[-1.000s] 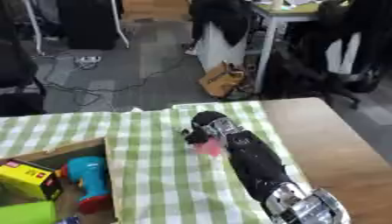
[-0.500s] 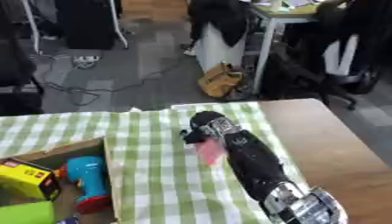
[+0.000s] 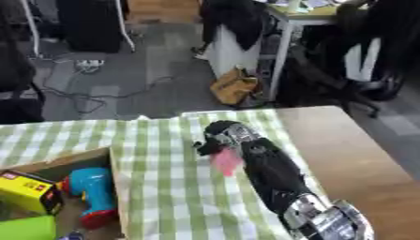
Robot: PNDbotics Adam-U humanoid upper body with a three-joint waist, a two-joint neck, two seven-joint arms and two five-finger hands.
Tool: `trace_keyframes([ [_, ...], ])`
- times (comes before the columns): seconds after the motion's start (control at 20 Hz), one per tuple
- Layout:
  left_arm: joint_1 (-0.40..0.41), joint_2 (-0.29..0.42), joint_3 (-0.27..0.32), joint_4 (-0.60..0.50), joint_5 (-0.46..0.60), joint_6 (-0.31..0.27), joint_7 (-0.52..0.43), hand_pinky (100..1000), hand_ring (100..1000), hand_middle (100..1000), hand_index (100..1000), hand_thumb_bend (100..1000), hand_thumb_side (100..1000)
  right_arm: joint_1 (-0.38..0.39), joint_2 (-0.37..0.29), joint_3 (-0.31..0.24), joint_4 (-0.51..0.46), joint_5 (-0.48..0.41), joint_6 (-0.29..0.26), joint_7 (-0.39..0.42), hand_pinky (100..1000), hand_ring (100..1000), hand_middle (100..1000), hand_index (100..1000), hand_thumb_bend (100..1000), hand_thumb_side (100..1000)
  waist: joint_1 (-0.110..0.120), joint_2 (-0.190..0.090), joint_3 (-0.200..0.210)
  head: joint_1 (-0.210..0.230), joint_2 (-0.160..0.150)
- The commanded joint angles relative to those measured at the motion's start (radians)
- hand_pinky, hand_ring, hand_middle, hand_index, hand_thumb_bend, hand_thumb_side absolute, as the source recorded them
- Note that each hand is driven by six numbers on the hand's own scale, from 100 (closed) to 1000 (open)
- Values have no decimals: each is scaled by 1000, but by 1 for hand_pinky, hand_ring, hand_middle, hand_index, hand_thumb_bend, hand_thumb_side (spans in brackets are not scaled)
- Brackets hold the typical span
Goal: Pick up objects on the table and place them in the box.
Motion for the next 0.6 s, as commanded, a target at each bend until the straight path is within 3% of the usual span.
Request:
trace_keyframes([
  [0.05, -17, 25, 6, -13, -4, -3, 2, 896, 912, 922, 927, 118, 1000, -25, -42, 3, -7, -21, 3, 83, 100, 100, 100, 268, 100, 950, -15, -16, 0, -2, 2],
  [0.6, -16, 30, 2, -13, -4, -3, -1, 897, 910, 921, 926, 115, 1000, -44, -71, 15, -65, -96, 62, 317, 100, 100, 100, 269, 100, 916, -41, -14, 4, -4, -9],
])
